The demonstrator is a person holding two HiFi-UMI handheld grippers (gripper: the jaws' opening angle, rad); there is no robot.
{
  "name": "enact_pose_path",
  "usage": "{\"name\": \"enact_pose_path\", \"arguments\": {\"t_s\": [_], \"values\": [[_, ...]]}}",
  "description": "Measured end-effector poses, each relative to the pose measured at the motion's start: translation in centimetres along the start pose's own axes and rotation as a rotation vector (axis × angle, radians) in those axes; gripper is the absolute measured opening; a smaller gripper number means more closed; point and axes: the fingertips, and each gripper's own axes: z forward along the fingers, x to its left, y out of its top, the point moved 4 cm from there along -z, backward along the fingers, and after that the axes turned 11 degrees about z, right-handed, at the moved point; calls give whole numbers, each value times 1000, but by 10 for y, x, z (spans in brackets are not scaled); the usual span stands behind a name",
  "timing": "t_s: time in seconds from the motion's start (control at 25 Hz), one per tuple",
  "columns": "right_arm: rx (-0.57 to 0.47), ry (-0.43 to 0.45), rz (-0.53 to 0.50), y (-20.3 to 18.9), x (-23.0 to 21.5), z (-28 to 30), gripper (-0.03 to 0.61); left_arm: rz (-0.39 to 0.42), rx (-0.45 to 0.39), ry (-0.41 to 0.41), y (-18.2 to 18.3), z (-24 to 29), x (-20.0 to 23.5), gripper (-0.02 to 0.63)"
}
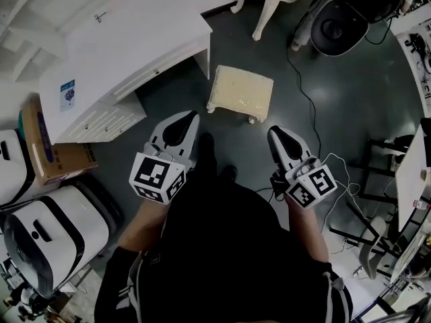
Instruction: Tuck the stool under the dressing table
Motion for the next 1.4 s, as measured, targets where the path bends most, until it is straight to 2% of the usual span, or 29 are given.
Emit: {"name": "enact_pose_path", "arguments": {"t_s": [0.08,0.24,0.36,0.56,0.72,0.88,1.12,1.4], "values": [[1,-38,-11,12,-11,23,21,11,4,-27,2,19,24,6],[-43,-111,-16,35,-31,49,21,95,30,-47,3,53,62,6],[-69,-136,10,43,-44,64,21,72,37,-83,3,79,79,5],[-47,-145,69,38,-73,88,21,49,78,-146,-6,119,82,6],[-3,-128,121,21,-109,97,21,26,131,-157,-23,156,76,6],[26,-142,144,3,-151,113,21,-4,149,-170,-44,192,79,6],[34,-187,168,-17,-209,126,21,-38,224,-197,-92,240,68,6],[88,-178,233,-67,-275,142,22,-91,302,-210,-152,285,70,6]]}}
